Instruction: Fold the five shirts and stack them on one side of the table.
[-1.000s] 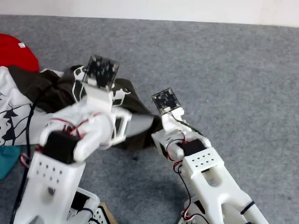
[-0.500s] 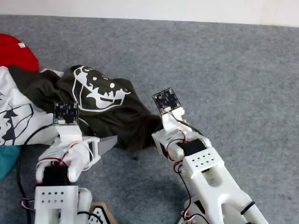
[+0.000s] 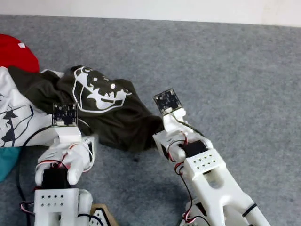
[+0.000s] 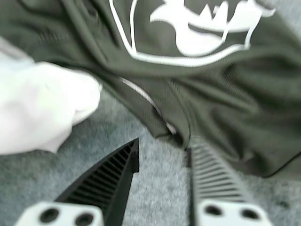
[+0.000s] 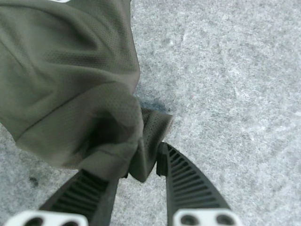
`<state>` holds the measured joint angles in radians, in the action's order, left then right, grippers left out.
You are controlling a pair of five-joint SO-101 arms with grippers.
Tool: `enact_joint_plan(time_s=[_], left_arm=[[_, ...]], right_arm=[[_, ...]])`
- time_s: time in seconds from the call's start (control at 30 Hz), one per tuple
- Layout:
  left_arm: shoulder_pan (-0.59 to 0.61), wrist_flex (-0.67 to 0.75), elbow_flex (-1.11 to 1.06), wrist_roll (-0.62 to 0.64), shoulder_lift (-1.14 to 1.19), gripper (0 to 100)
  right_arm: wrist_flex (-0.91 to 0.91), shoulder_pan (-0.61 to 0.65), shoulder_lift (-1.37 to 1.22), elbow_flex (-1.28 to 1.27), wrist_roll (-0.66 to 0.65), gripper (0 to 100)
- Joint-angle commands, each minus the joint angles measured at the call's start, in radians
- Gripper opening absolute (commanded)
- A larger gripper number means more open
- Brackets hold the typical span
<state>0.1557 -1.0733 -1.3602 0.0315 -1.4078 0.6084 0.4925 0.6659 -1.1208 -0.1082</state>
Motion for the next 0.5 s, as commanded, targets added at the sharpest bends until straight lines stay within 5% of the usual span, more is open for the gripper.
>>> enact_joint_plan(time_s=[0.0, 0.47], left_arm=[[-0.007, 0.011, 0.09, -0.002, -0.007, 14], [-0.054, 0.061, 0.318, 0.005, 0.604, 14]], right_arm=[[-0.013, -0.013, 0.012, 0.013, 0.009, 11.2], [-0.013, -0.013, 0.012, 0.01, 0.009, 11.2]])
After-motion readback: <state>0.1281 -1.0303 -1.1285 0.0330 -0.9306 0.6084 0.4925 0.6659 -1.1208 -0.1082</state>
